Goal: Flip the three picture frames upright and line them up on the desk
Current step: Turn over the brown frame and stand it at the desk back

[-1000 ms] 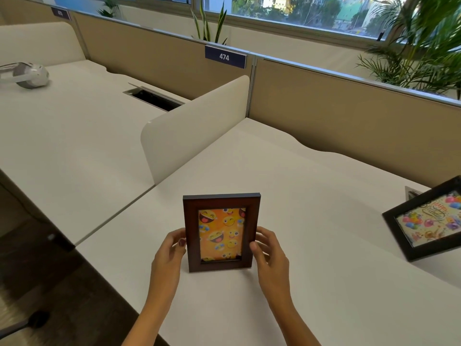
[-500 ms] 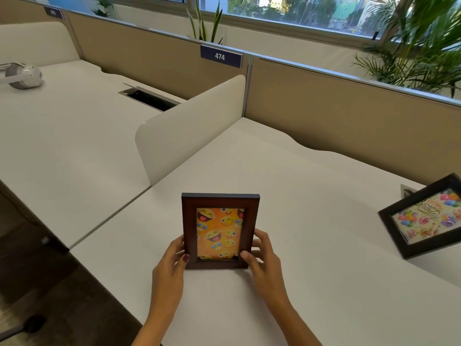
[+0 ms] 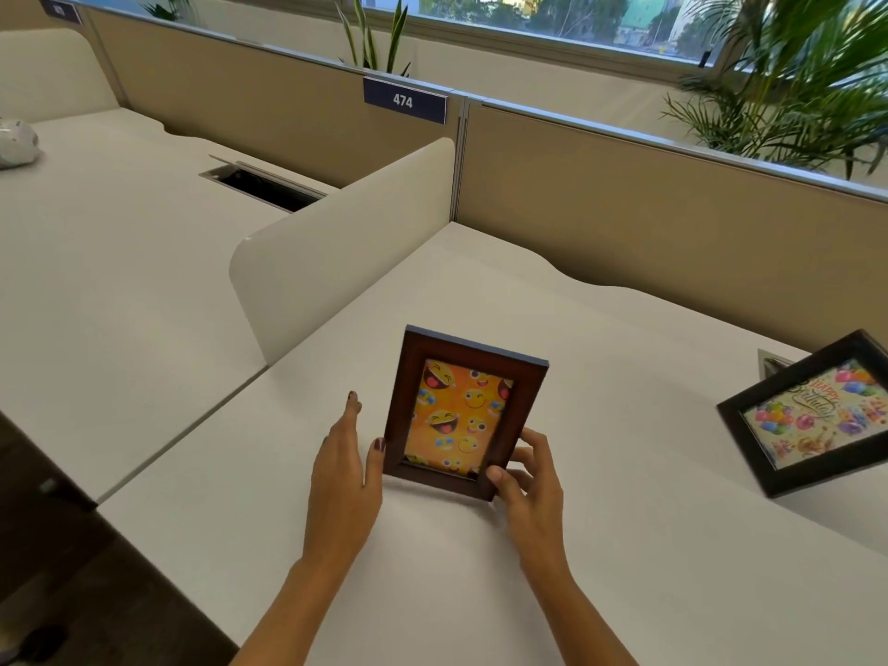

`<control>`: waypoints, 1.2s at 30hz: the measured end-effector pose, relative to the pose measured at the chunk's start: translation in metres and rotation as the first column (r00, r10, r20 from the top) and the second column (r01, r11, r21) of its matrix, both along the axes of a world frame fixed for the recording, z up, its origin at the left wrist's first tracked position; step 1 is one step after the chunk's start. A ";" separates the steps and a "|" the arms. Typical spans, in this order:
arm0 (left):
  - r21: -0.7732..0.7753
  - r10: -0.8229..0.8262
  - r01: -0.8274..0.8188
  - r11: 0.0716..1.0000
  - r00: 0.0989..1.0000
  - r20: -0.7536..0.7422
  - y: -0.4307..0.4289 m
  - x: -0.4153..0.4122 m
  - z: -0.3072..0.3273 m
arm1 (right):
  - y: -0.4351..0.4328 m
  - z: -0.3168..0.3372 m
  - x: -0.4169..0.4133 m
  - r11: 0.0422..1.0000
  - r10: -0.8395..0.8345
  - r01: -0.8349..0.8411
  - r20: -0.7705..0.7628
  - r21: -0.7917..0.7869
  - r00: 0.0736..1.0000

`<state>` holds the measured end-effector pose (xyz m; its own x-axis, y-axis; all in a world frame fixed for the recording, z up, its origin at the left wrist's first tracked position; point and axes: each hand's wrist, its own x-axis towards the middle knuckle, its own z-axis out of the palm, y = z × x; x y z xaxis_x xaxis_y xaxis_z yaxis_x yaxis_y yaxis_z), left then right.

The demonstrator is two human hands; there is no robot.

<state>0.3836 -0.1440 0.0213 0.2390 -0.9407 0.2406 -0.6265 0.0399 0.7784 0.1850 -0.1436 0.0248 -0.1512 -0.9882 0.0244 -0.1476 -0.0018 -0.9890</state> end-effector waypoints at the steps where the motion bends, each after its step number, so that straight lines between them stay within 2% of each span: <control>1: -0.001 0.004 -0.004 1.000 1.000 0.028 -0.008 -0.001 0.001 | -0.004 0.000 -0.003 1.000 -0.022 0.022 0.011 -0.006 1.000; 8: 0.069 -0.055 0.040 0.997 0.971 0.233 -0.068 -0.013 -0.010 | -0.036 0.003 -0.023 0.990 -0.136 0.138 0.049 -0.032 0.989; 21: 0.149 -0.172 0.116 0.982 0.877 0.449 -0.183 -0.046 -0.019 | -0.111 0.001 -0.057 0.973 -0.217 0.222 0.070 -0.061 0.974; 27: 0.227 -0.220 0.099 0.969 0.769 0.600 -0.192 -0.049 -0.046 | -0.153 0.000 -0.056 0.969 -0.232 0.236 0.067 -0.066 0.970; 36: 0.175 -0.182 0.091 0.980 0.763 0.621 -0.192 -0.048 -0.055 | -0.237 0.008 -0.047 0.959 -0.268 0.274 0.073 -0.078 0.961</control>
<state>0.3357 -0.3361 -0.0340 -0.0575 -0.9843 0.1671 -0.9726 0.0930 0.2130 0.1385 -0.3806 0.0329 -0.4170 -0.9044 0.0907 -0.0938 -0.0565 -0.9940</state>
